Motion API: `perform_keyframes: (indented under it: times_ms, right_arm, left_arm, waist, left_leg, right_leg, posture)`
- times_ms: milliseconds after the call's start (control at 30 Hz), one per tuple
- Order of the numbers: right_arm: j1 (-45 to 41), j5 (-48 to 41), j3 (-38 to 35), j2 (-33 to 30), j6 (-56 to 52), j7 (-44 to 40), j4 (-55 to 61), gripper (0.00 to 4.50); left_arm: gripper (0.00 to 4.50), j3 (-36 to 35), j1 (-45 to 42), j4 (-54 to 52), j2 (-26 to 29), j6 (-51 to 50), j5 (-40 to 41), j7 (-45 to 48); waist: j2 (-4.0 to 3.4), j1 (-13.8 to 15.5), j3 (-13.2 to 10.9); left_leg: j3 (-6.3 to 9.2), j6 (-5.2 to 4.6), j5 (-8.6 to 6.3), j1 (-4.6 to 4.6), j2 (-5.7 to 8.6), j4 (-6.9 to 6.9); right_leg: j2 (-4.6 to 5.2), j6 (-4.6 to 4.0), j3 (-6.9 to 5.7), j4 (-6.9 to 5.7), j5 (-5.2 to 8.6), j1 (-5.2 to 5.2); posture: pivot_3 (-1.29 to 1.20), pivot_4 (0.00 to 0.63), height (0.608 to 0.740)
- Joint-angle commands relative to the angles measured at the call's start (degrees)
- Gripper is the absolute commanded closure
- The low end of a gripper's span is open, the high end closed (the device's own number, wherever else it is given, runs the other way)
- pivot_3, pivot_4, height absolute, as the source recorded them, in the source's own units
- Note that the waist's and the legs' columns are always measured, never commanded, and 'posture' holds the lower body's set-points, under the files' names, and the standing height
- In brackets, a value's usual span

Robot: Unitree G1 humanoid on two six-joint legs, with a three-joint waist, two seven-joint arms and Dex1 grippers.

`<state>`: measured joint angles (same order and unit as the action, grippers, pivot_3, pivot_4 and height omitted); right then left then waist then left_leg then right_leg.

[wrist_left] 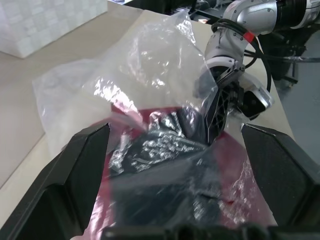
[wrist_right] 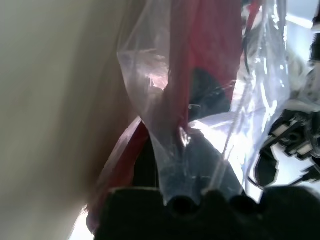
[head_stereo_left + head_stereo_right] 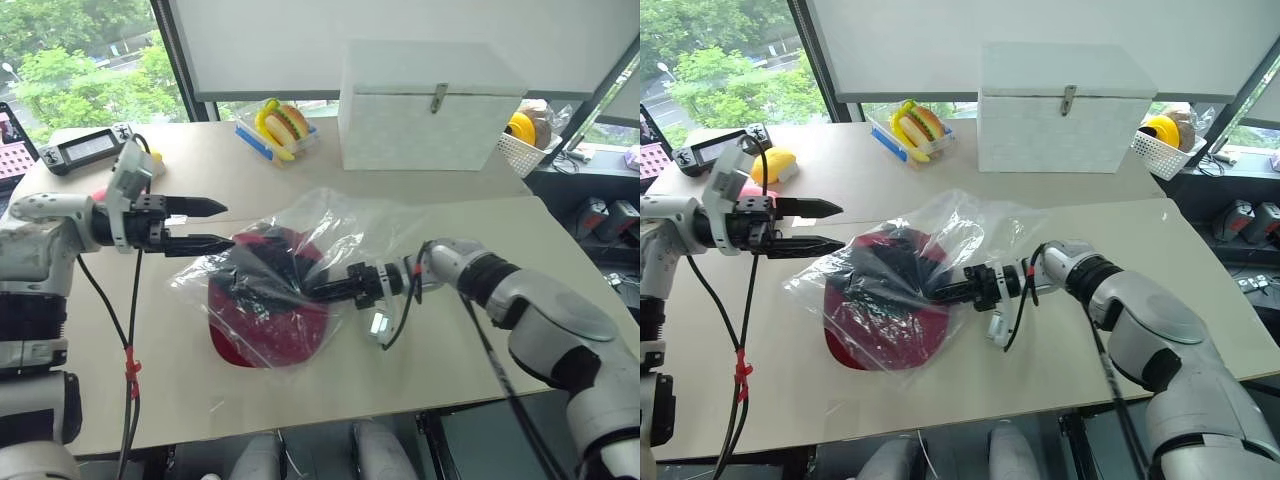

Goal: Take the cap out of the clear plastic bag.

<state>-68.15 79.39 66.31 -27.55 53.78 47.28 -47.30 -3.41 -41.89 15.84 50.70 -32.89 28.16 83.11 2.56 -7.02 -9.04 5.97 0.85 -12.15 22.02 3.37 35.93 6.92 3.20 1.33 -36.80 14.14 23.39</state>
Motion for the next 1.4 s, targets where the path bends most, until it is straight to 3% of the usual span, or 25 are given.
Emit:
perform_keyframes:
  times_ms: [33,267,300,467,600,700,867,1000,1067,1133,1200,1300,1400]
  right_arm:
    - [0.86,-7.28,-3.85,1.33,4.39,-9.81,0.41,2.59]
    - [2.29,-9.40,-6.93,-0.98,2.38,-20.33,-0.22,0.22]
    - [2.29,-9.10,-6.85,-1.42,2.12,-21.75,-1.30,0.10]
    - [1.51,-11.87,-9.61,-5.04,-0.03,-31.29,-6.66,0.10]
    - [2.08,-22.10,-17.12,-10.64,1.33,-42.07,-7.61,0.10]
    - [5.02,-33.05,-23.35,-17.25,0.85,-56.20,-6.41,0.10]
    - [17.89,-52.42,-33.05,-28.05,-7.34,-77.55,8.10,0.10]
    - [35.29,-71.30,-44.55,-35.09,-29.91,-89.27,31.21,0.10]
    - [46.55,-92.43,-54.42,-37.36,-52.24,-88.61,53.42,0.10]
    - [52.85,-105.82,-61.55,-37.83,-66.30,-86.87,67.88,0.10]
    - [56.23,-123.00,-67.21,-36.65,-76.55,-79.97,79.82,0.10]
    - [58.75,-148.97,-69.69,-32.58,-81.08,-64.22,92.95,0.10]
    - [58.27,-162.54,-68.94,-28.69,-81.44,-50.67,97.08,0.10]
  left_arm:
    - [0.00,0.31,-1.80,0.87,-0.94,1.68,-0.74,-0.08]
    - [0.00,1.73,-3.23,2.60,-2.98,2.73,-1.68,0.36]
    - [0.00,1.86,-3.37,2.80,-3.14,2.82,-1.70,0.44]
    - [0.00,2.41,-4.11,3.60,-4.20,3.06,-2.00,0.55]
    - [0.00,2.84,-4.11,3.80,-5.11,3.45,-2.42,0.44]
    - [0.00,3.04,-4.12,4.09,-5.75,3.66,-2.62,0.42]
    - [0.00,3.23,-4.38,4.86,-7.06,3.97,-3.06,-0.11]
    - [0.00,3.27,-4.19,5.02,-8.10,4.26,-3.48,-0.43]
    - [0.00,3.73,-4.15,4.85,-7.66,4.40,-3.76,0.38]
    - [0.00,4.10,-4.18,4.83,-7.07,4.62,-4.01,1.20]
    - [0.00,4.87,-4.47,5.39,-5.47,6.09,-5.26,3.02]
    - [0.00,6.73,-4.74,7.55,-1.75,11.75,-9.24,6.46]
    - [0.00,7.00,-6.01,10.31,-0.08,13.74,-10.45,8.34]
  waist:
    - [-0.03,0.01,-0.03]
    - [-0.15,0.38,-0.15]
    - [-0.15,0.39,-0.15]
    - [-0.25,0.84,-0.21]
    - [-0.39,2.44,-0.32]
    - [-0.51,3.20,-0.44]
    - [-0.61,2.96,-0.61]
    - [-0.66,2.99,-0.67]
    - [-0.68,3.01,-0.69]
    - [-0.75,2.96,-0.75]
    - [-0.76,2.91,-0.76]
    - [-0.68,3.29,-0.76]
    - [-0.62,4.10,-0.76]
  left_leg:
    - [-0.01,0.01,0.01,-0.02,-0.01,0.02]
    - [0.07,0.02,0.01,-0.02,0.03,0.29]
    - [0.07,0.02,0.01,-0.02,0.04,0.31]
    - [0.04,0.07,0.04,-0.14,0.01,0.37]
    - [-0.04,0.07,0.04,-0.27,0.03,0.44]
    - [-0.05,0.06,0.04,0.09,0.04,0.60]
    - [-0.10,-0.13,-0.09,0.36,0.02,0.78]
    - [-0.16,-0.17,-0.12,0.38,-0.01,0.88]
    - [-0.16,-0.18,-0.13,0.38,-0.07,0.93]
    - [-0.07,-0.18,-0.13,0.39,-0.19,0.96]
    - [0.01,-0.18,-0.13,0.30,-0.20,0.96]
    - [0.05,-0.18,-0.14,0.26,-0.28,0.97]
    - [0.06,-0.18,-0.14,0.31,-0.32,0.96]
  right_leg:
    - [-0.02,0.00,0.02,0.02,0.00,0.01]
    - [-0.04,0.00,0.24,-0.28,0.00,0.05]
    - [-0.04,0.00,0.26,-0.31,0.00,0.05]
    - [-0.32,-0.11,0.71,-0.33,-0.06,-0.07]
    - [-0.49,-0.10,0.97,-0.26,-0.06,-0.37]
    - [-0.51,-0.10,0.99,-0.23,-0.06,-0.20]
    - [-0.52,-0.08,1.00,-0.16,-0.05,-0.11]
    - [-0.52,-0.05,1.03,-0.14,-0.03,-0.14]
    - [-0.55,-0.04,1.03,-0.16,-0.03,-0.16]
    - [-0.56,-0.04,1.11,-0.24,-0.03,-0.15]
    - [-0.56,-0.04,1.21,-0.30,-0.03,-0.20]
    - [-0.55,0.07,1.16,-0.24,-0.01,-0.30]
    - [-0.49,0.05,1.10,-0.18,-0.03,-0.28]
  posture:
    - [0.00,0.150,0.740]
    - [0.00,0.150,0.740]
    - [0.00,0.150,0.740]
    - [0.00,0.150,0.740]
    - [0.00,0.150,0.740]
    - [0.00,0.150,0.740]
    - [0.00,0.150,0.740]
    - [0.00,0.150,0.740]
    - [0.00,0.150,0.740]
    - [0.00,0.150,0.740]
    - [0.00,0.150,0.740]
    - [0.00,0.150,0.740]
    - [0.00,0.150,0.740]
